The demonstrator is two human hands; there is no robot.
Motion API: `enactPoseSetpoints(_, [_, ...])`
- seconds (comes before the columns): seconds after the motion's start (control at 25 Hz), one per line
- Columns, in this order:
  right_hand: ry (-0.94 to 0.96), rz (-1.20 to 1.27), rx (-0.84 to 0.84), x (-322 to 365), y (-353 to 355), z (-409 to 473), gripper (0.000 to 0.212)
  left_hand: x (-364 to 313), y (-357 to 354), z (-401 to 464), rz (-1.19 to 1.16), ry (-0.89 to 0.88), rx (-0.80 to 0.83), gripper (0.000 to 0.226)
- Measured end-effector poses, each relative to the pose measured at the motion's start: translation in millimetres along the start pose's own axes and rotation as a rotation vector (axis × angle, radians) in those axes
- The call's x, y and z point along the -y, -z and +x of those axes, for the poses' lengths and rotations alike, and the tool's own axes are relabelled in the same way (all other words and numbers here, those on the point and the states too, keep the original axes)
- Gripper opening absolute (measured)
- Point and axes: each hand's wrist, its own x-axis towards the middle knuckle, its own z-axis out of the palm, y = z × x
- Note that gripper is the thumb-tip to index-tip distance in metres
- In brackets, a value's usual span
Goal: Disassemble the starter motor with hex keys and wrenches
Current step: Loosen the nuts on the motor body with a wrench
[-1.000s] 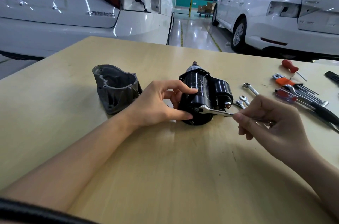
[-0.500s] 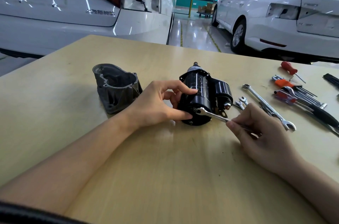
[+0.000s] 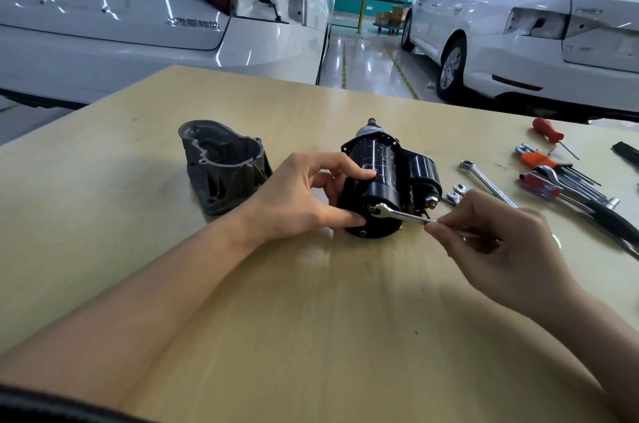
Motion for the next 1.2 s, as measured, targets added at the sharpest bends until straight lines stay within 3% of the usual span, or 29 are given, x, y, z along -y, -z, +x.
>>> enactPoseSetpoints(0.32, [0.223,-0.268,0.166,30,31,44,0.022,-7,1,-1,0.023,0.002,0.006,0.048])
enactPoseSetpoints(0.6, [0.25,-0.324,0.491,88,35,109,0.014,-12,0,-4,0.042,-0.006,-0.002,0.046])
enactPoseSetpoints(0.84, [0.307,-0.168,0.429,95,-15,110,0.045,-5,2,-2,0.068,0.053,-0.033,0.032])
enactPoseSetpoints(0.92, [0.287,-0.154,0.475,92,-36,105,0.035,-5,4,-5,0.143,0.087,-0.028,0.028])
enactPoseSetpoints(1.0, [0.268,-0.162,0.505,88,-50,96,0.013,-3,5,-9,0.209,0.115,-0.054,0.045])
enactPoseSetpoints(1.04, [0.25,-0.144,0.483,88,-54,92,0.013,-1,6,-10,0.209,0.111,-0.064,0.051])
enactPoseSetpoints(1.12, [0.21,0.014,0.368,91,-55,85,0.012,0,7,-9,0.172,0.091,-0.042,0.048])
enactPoseSetpoints(1.2, [0.14,0.342,0.153,98,-46,83,0.015,-3,7,-8,0.126,0.066,-0.015,0.047])
